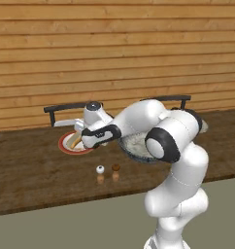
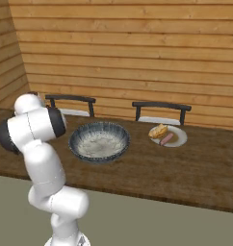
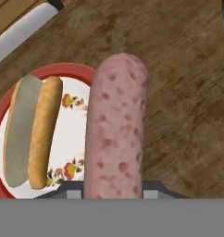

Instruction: Place one bun and one sausage from the bowl on each plate.

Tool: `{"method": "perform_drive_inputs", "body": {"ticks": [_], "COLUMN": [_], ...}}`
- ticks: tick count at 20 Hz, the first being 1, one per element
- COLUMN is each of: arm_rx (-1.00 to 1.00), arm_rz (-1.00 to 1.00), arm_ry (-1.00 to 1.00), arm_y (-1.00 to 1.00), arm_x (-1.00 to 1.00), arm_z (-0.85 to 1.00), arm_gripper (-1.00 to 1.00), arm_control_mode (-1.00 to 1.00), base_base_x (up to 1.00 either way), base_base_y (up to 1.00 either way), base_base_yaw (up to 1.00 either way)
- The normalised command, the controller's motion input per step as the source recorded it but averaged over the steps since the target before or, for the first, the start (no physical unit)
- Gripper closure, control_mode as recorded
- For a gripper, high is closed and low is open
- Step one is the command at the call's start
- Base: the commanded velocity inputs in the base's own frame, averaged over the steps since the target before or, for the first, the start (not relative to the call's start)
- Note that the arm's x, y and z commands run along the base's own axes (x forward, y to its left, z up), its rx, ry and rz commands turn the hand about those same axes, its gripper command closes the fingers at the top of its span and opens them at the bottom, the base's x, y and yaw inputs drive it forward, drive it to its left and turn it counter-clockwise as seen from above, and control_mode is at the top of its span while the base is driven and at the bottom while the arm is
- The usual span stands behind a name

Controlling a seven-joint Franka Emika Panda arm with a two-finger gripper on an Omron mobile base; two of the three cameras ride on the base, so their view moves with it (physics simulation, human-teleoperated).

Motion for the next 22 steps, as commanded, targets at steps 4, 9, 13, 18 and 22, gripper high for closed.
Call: {"method": "perform_drive_inputs", "body": {"ticks": [4,9,13,18,22], "arm_rx": [0.07,0.01,0.00,0.04,0.13], "arm_rz": [-0.12,-0.13,-0.14,-0.08,0.00], "arm_ry": [0.06,0.03,0.00,0.02,0.00], "arm_y": [0.22,0.28,0.00,-0.06,-0.79], "arm_x": [0.40,0.27,0.37,0.10,-0.58], "arm_z": [-0.22,-0.13,-0.03,0.08,0.85], "arm_gripper": [1.00,-1.00,-1.00,-1.00,-1.00], "arm_control_mode": [-1.00,-1.00,-1.00,-1.00,-1.00], "base_base_x": [0.00,0.00,0.00,0.00,0.00], "base_base_y": [0.00,0.00,0.00,0.00,0.00], "base_base_yaw": [0.00,0.00,0.00,0.00,0.00]}}
